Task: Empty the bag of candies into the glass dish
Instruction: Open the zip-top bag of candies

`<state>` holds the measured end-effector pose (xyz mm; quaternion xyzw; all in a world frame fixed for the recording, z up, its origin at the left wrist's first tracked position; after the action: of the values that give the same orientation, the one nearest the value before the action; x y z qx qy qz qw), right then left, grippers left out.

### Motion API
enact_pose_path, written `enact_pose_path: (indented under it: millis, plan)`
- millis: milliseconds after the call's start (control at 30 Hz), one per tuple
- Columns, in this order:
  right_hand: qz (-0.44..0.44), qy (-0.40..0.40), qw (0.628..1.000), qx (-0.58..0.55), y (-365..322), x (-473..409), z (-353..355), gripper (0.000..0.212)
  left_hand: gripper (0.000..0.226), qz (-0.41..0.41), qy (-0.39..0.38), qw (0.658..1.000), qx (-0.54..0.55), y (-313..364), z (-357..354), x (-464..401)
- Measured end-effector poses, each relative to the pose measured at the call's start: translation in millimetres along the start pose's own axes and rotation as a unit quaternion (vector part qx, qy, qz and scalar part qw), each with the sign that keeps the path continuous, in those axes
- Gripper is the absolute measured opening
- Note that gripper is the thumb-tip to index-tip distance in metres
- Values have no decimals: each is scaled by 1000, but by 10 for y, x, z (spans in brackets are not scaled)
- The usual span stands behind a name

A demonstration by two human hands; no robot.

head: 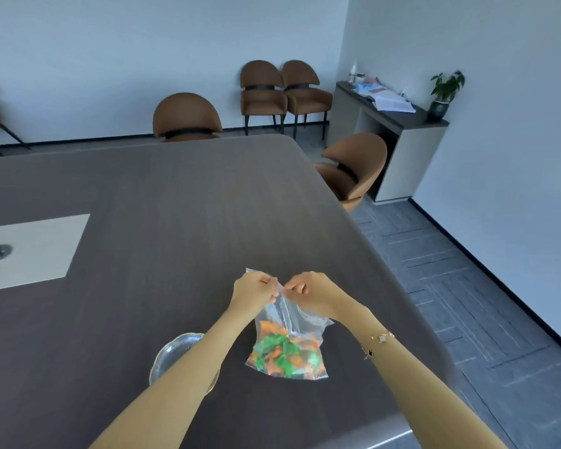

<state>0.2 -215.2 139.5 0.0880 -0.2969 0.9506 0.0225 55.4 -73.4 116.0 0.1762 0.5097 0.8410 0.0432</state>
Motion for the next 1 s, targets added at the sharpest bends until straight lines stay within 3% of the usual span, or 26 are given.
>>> enact_pose_path:
  millis: [233, 433, 533, 700, 867, 1000]
  plan:
    - [-73, -6, 989, -127, 19, 8, -108, 24, 22, -86, -45, 993, -72, -188, 40, 78]
    - [-108, 30, 992, -60, -25, -57, -234, 21, 18, -107, -45, 985, -130, -230, 70, 153]
    - [-113, 37, 993, -10, -103, -87, -250, 21, 14, -99, -25, 985, -137, -243, 92, 181]
    - [-99, 52, 993, -48, -166, -128, -266, 19, 13, -63, 2, 991, -118, -215, 144, 253]
    - [-120, 74, 988, -61, -152, -131, -330, 19, 25, 35, 20, 996, -84, -224, 81, 343]
    - [-150, 108, 981, -56, -44, -116, -247, 22, 29, 44, 10, 995, -84, -298, 74, 453]
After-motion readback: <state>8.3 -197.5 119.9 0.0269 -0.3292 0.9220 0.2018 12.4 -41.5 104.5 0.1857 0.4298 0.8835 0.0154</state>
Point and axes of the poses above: each hand's wrist, its own x-axis away from the middle knuckle, its own z-axis out of the back of the hand, y = z × x, the point moved 1 cm from there along -x, towards the middle knuckle, and after that the axes turned 1 degree about -y, right-handed, at the moved point
